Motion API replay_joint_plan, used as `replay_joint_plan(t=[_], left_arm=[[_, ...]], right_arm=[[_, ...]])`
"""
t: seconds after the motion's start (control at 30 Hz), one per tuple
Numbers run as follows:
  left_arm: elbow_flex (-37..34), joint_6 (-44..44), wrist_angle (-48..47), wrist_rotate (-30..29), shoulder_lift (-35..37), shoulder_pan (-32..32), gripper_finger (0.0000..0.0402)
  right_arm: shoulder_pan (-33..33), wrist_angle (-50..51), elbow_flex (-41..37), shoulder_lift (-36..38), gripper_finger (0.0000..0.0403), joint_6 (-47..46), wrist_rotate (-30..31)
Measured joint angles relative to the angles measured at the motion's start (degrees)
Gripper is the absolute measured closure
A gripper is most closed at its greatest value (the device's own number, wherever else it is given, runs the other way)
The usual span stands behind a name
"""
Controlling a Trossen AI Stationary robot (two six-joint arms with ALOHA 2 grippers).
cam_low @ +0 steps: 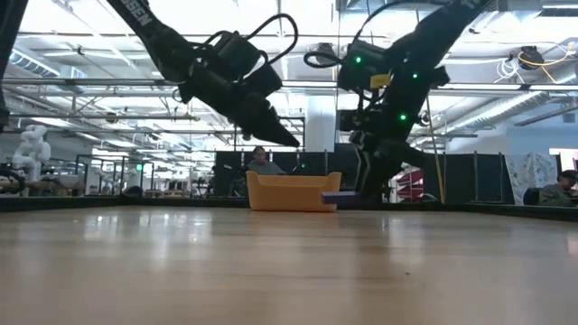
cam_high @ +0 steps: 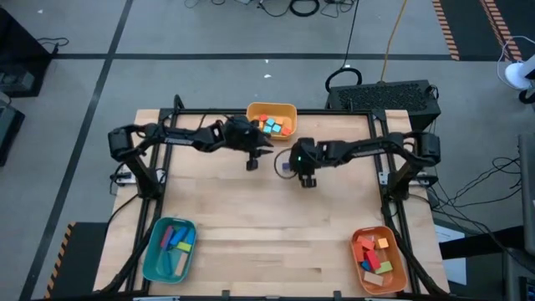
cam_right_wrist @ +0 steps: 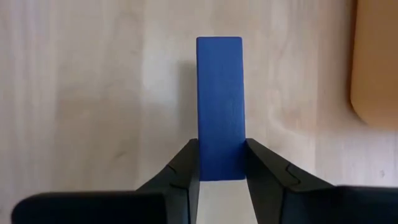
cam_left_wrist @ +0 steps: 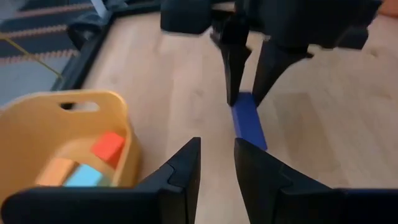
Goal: Sort blocks by size
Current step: Put the small violet rectangle block into the green bin
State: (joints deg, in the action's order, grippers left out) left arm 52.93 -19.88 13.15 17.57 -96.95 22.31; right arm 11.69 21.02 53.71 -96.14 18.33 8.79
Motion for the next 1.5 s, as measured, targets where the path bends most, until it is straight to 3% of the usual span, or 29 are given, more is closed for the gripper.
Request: replay_joint_plan(t=[0.27, 0.63, 0.77, 0.87, 1.0, 1.2, 1.5], left_arm=[[0.0, 0.9, 4.1, 3.3, 0.0, 1.5, 0.0301], [0.0, 4.5, 3.1, 3.3, 0.0, 0.4, 0.0301], [0.0, 0.5, 1.5, 2.8, 0.0, -0.4, 0.0296], [0.0, -1.5, 1.2, -0.6, 0.0, -1.3, 0.0271], [0.0, -1.7, 1.2, -4.4, 0.0, -1.8, 0.0208], [0.0, -1.7, -0.3, -4.6, 0.0, -1.8, 0.0121], [0.1, -1.7, 1.0, -4.6, -3.7, -1.8, 0.0107]], right_arm=[[5.9, -4.9, 0.0, 0.0, 0.0314, 0.6, -3.0], [6.3, -16.2, 0.0, 0.0, 0.0314, 0.9, -2.9], [6.3, -16.5, 0.1, 0.0, 0.0314, 1.1, -2.9], [6.3, -16.2, 0.1, 0.0, 0.0314, 1.0, -2.9], [6.2, -15.9, 0.1, 0.0, 0.0314, 0.9, -2.9], [6.2, -16.0, 0.1, 0.3, 0.0314, 0.9, -2.8], [5.5, -16.1, 0.1, 3.0, 0.0314, 0.8, -2.8]])
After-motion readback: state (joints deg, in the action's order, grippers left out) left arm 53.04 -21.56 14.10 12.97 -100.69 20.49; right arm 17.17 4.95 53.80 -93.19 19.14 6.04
